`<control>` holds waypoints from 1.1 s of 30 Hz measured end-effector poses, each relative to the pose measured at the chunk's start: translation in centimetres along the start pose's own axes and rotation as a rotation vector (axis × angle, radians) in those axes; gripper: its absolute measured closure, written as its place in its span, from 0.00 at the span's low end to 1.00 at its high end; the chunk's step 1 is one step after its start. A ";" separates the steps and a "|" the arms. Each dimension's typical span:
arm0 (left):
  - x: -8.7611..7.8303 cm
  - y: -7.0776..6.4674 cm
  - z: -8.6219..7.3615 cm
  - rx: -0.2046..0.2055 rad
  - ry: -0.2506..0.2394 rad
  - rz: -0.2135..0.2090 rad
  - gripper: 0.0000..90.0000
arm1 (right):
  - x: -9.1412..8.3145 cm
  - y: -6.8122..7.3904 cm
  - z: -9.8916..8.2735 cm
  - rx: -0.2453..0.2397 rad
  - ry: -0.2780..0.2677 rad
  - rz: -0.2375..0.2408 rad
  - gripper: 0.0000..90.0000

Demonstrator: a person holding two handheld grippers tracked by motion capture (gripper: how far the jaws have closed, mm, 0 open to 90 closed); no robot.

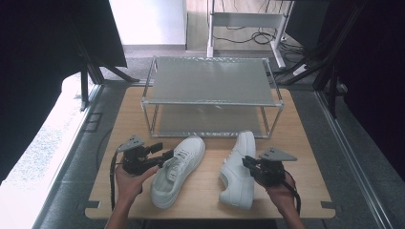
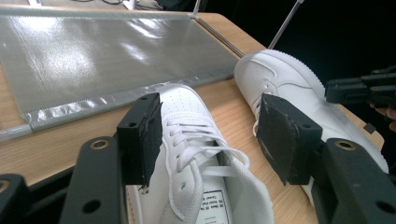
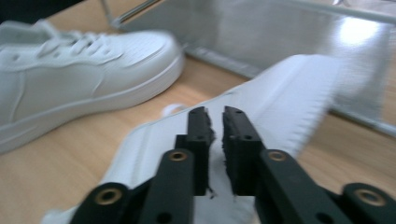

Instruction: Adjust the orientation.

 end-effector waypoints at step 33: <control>-0.2 0.2 -0.7 -0.072 -0.009 0.021 0.45 | 1.8 4.4 -2.3 -0.085 0.110 0.172 1.00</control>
Point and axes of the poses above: each handheld gripper's, and its own axes: x roughly forward along the jaws, z roughly out of its top, y roughly to its left, the point moved 9 cm from there along x, roughly forward along the jaws, and after that the axes turned 14 degrees about -y, right-handed, at the moved point
